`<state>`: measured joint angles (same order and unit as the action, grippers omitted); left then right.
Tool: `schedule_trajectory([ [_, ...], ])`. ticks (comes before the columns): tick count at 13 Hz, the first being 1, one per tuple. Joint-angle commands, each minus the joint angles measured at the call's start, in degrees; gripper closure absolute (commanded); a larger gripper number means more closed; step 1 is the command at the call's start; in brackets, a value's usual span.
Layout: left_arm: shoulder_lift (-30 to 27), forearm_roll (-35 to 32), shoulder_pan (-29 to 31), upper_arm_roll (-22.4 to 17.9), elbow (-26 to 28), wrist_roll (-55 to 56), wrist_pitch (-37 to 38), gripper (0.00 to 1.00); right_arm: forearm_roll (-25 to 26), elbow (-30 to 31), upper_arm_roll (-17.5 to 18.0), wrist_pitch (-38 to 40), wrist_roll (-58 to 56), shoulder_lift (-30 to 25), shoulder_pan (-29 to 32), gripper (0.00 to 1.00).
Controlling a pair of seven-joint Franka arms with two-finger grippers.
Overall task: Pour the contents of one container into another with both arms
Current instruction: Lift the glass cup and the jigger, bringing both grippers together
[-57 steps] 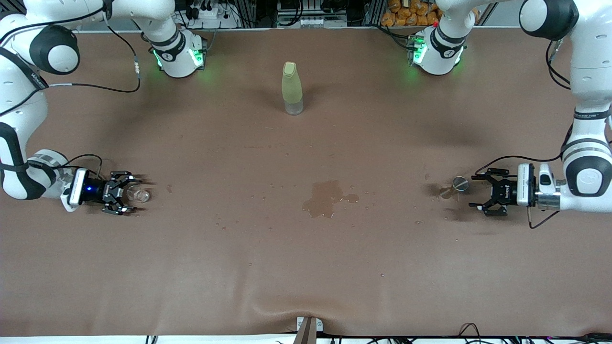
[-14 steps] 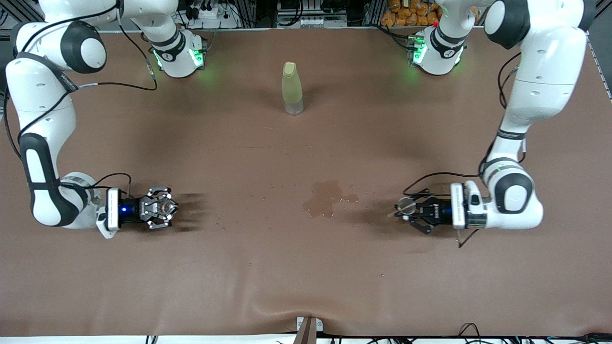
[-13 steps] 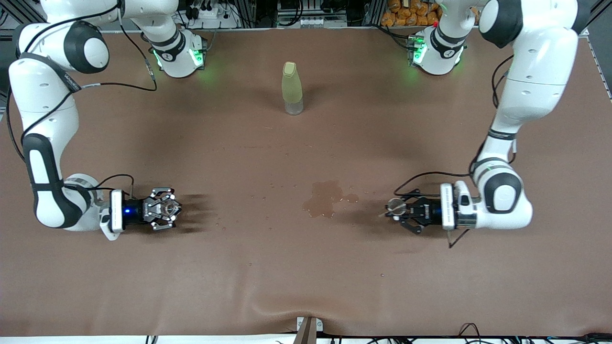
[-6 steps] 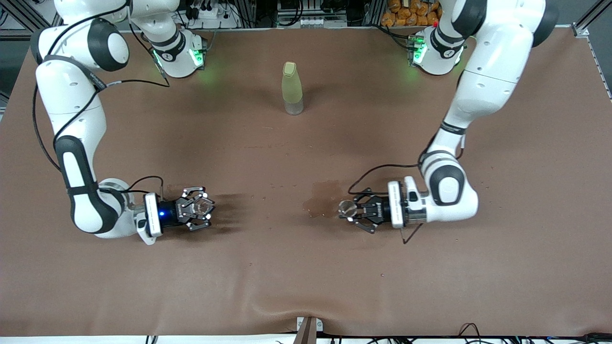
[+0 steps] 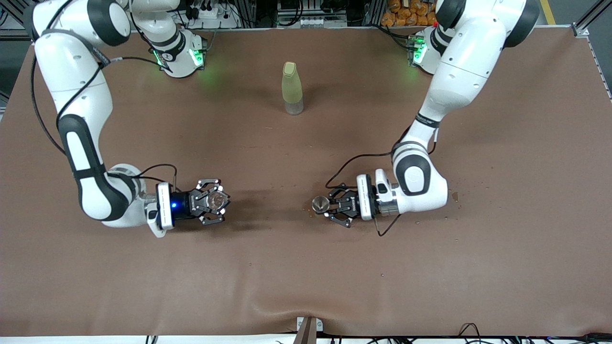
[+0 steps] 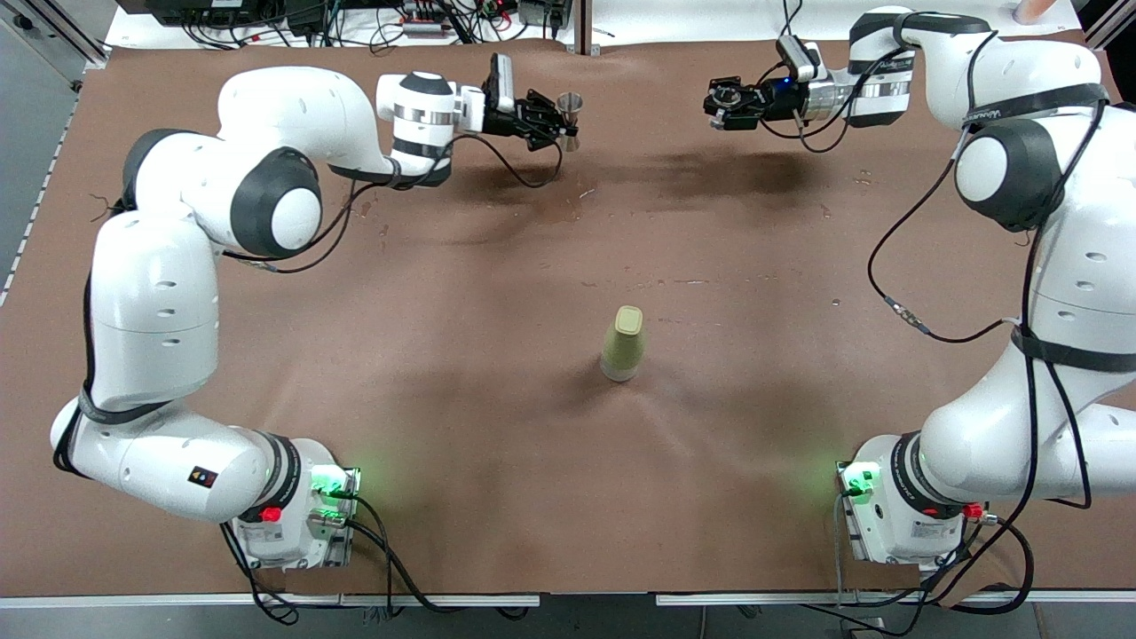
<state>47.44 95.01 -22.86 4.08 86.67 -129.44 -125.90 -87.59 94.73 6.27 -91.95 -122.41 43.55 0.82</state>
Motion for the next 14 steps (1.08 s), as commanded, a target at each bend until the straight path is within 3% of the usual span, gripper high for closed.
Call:
schedule_trajectory([
  [1, 1.2, 4.5, -4.8, -0.7, -2.4, 0.3, -5.4, 1.00, -8.4, 15.4, -0.5, -7.2, 0.7, -12.9, -4.2, 1.00],
  [3, 3.4, 4.8, -7.1, -0.7, -5.2, 0.3, -8.4, 1.00, -14.8, 16.9, -0.5, -8.9, 1.4, -13.8, -8.3, 1.00],
  [6, 5.0, 8.1, -10.9, -0.8, -7.3, 0.3, -11.9, 1.00, -16.9, 14.8, -0.5, -15.5, 4.5, -13.5, -12.3, 1.00],
  [8, 5.5, 8.8, -12.5, -0.8, -7.8, 0.3, -14.5, 1.00, -21.4, 13.7, -0.6, -16.9, 6.0, -13.3, -15.2, 1.00],
  [14, 5.8, 10.9, -13.4, -0.8, -8.1, 0.3, -15.6, 1.00, -25.0, 13.2, -0.5, -18.0, 7.9, -11.6, -17.6, 1.00],
])
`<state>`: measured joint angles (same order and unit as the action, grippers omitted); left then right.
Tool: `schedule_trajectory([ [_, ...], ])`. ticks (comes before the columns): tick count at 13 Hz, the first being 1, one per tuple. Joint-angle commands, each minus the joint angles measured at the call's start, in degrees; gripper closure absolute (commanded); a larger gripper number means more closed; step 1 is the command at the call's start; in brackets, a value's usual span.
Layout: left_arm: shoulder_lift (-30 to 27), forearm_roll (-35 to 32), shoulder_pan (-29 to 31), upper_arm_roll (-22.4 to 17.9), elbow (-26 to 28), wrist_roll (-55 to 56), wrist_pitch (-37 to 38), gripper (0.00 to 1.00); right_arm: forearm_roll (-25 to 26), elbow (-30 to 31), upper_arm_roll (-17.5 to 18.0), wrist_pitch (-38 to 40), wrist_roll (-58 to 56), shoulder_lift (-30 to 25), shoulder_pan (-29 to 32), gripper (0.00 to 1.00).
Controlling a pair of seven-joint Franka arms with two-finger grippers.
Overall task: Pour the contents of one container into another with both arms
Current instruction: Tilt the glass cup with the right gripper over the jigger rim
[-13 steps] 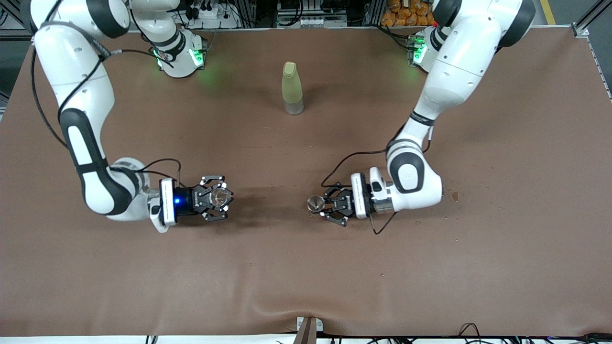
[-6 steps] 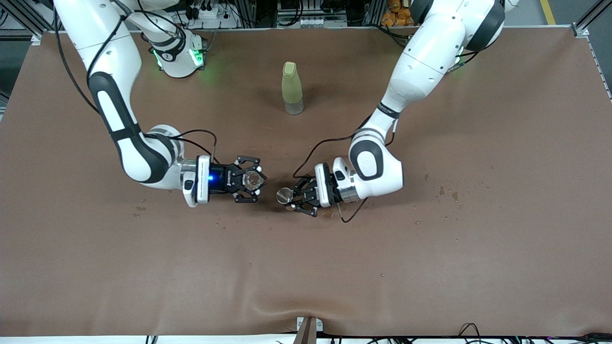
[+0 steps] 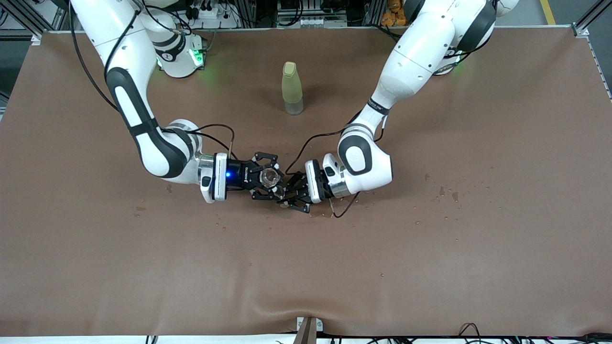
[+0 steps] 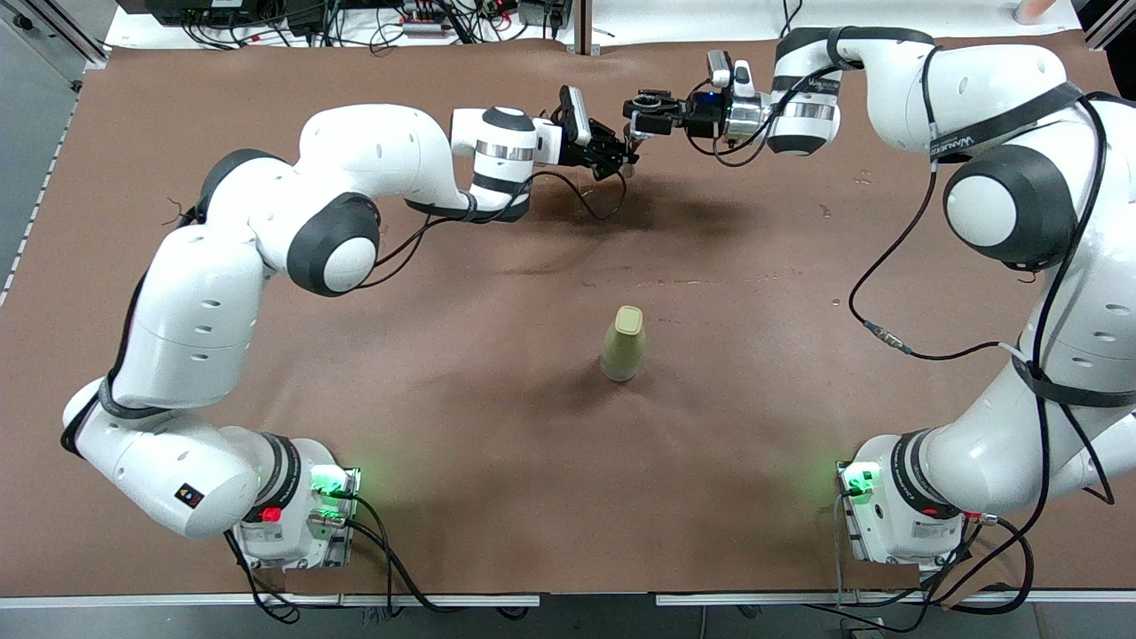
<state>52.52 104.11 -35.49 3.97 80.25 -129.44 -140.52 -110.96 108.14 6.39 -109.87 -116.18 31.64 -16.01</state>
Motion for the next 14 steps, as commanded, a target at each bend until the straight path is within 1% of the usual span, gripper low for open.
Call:
schedule_trajectory([
  [1, 0.7, 1.8, -0.8, -0.6, -1.7, 0.3, -1.0, 1.00, -1.9, 0.0, -0.6, -0.1, 3.2, 0.7, -0.8, 1.00],
  [6, 0.7, 1.9, -0.7, -0.6, -1.7, 0.3, -1.0, 1.00, -4.0, 1.0, -0.6, -0.2, 4.5, 0.7, -1.6, 1.00],
  [11, 0.7, 1.9, -0.7, -0.6, -1.7, 0.4, -1.0, 1.00, -4.1, 1.5, -0.4, 0.0, 9.0, 0.6, -1.8, 1.00],
  [14, 0.7, 1.9, -0.7, -0.6, -1.7, 0.4, -1.0, 1.00, -4.1, 1.5, -0.4, 0.0, 9.8, 0.6, -1.8, 1.00],
])
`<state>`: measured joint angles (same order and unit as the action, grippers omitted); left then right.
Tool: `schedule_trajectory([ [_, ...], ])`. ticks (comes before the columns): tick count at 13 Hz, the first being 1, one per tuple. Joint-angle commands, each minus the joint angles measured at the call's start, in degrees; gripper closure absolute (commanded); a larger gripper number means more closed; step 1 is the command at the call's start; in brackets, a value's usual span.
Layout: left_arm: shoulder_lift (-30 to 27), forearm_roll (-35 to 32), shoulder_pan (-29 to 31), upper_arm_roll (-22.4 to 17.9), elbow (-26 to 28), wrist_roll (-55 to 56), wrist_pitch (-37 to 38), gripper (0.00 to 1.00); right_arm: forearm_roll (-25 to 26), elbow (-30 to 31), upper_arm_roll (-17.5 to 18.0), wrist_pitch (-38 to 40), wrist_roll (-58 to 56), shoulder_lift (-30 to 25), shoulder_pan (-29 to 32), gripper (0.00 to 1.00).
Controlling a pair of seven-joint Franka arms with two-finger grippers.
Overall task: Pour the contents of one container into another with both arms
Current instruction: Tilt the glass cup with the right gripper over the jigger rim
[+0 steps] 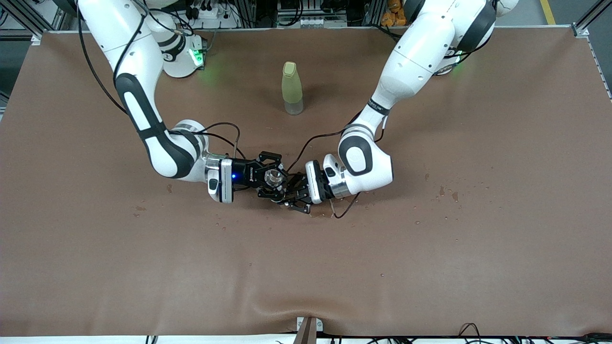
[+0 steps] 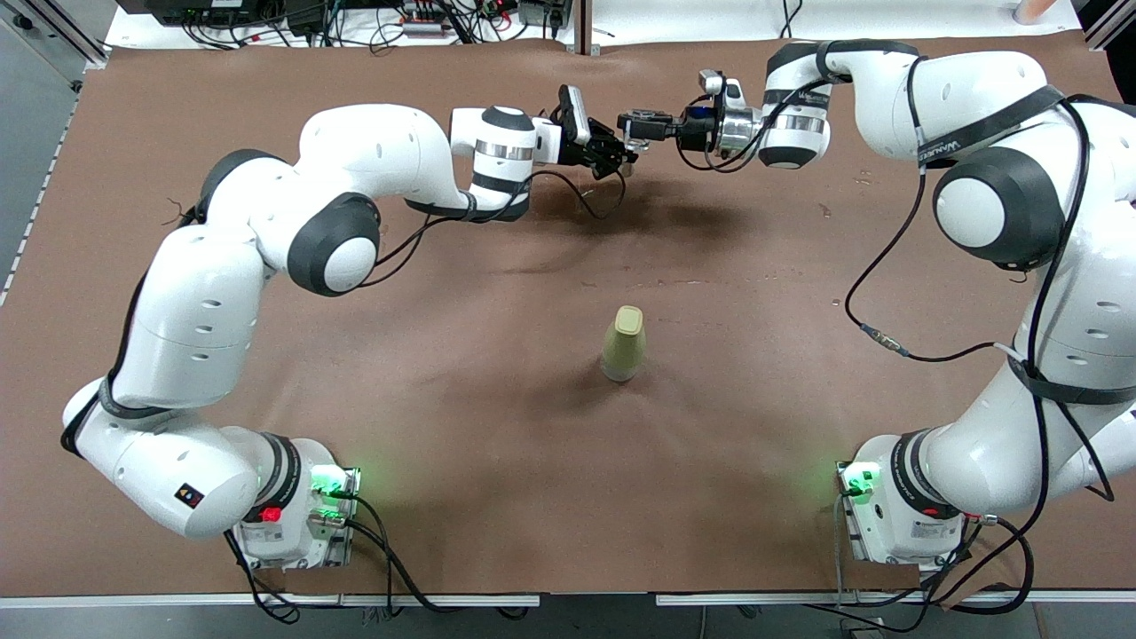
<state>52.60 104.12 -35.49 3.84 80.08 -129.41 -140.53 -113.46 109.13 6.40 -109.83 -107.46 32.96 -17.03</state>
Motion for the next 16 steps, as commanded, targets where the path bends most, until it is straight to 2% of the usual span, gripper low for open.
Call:
schedule_trajectory([
  [1, 0.6, 1.9, -0.7, -0.5, -1.5, 0.4, -1.0, 1.00, -1.6, 0.6, -0.4, 0.0, 1.5, -0.7, -0.8, 1.00],
  [16, 0.7, 1.9, -0.5, -0.6, -1.5, 0.2, -1.0, 1.00, -3.3, 1.5, -0.1, 0.8, 11.2, -1.3, -0.8, 1.00],
])
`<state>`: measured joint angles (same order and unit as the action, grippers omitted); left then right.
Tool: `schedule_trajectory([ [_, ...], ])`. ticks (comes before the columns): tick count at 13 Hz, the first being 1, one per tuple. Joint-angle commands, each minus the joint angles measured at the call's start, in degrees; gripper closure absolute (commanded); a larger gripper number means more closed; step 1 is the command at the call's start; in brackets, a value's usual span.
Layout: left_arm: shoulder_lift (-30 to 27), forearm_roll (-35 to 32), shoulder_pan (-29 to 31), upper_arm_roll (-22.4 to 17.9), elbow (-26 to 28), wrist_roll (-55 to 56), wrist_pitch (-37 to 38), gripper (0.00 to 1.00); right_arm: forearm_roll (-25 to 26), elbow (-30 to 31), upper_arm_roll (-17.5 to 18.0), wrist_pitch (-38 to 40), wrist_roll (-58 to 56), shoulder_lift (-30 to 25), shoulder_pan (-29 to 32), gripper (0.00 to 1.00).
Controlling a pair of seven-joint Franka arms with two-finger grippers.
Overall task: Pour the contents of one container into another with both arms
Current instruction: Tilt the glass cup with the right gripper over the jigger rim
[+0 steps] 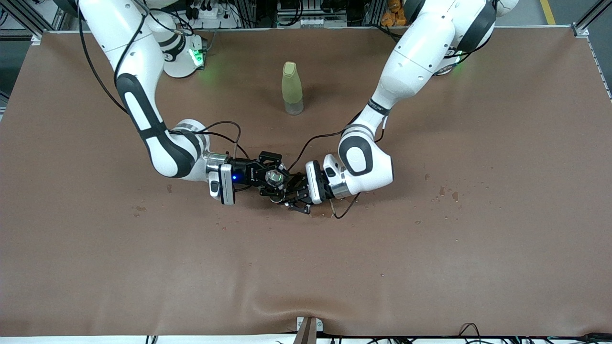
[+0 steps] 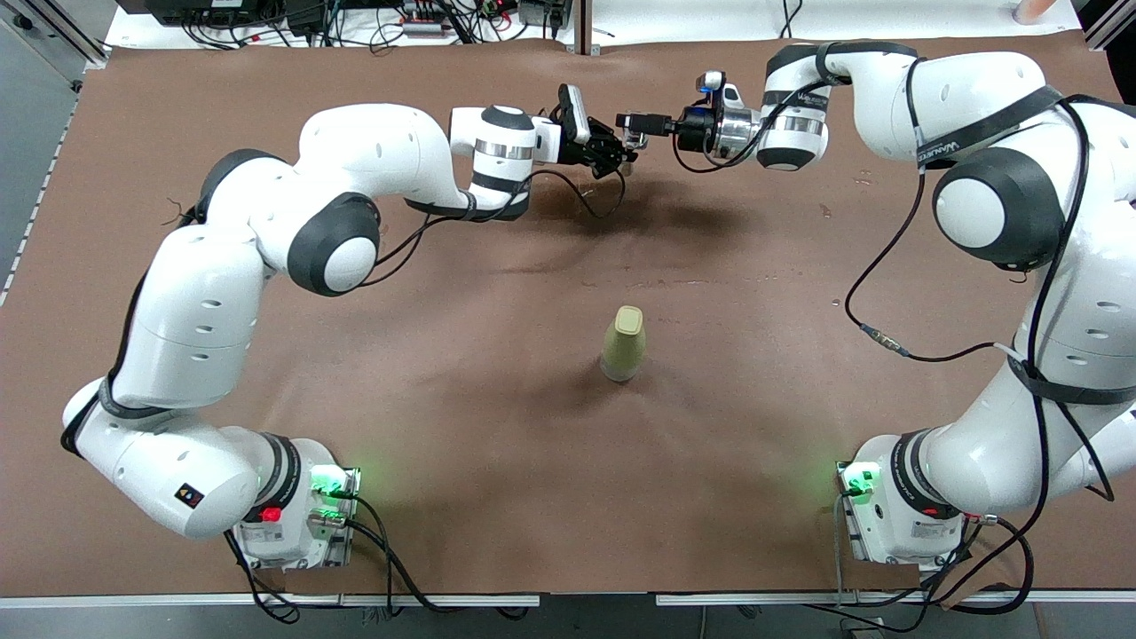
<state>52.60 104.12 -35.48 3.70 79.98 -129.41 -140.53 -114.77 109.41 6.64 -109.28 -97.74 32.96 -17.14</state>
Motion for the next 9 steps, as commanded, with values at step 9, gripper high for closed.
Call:
schedule_trajectory([
  [9, 0.7, 1.9, -0.4, -0.5, -1.3, -0.1, -1.0, 1.00, -2.4, 0.8, -0.3, 0.2, 1.8, -1.2, -0.6, 1.00],
])
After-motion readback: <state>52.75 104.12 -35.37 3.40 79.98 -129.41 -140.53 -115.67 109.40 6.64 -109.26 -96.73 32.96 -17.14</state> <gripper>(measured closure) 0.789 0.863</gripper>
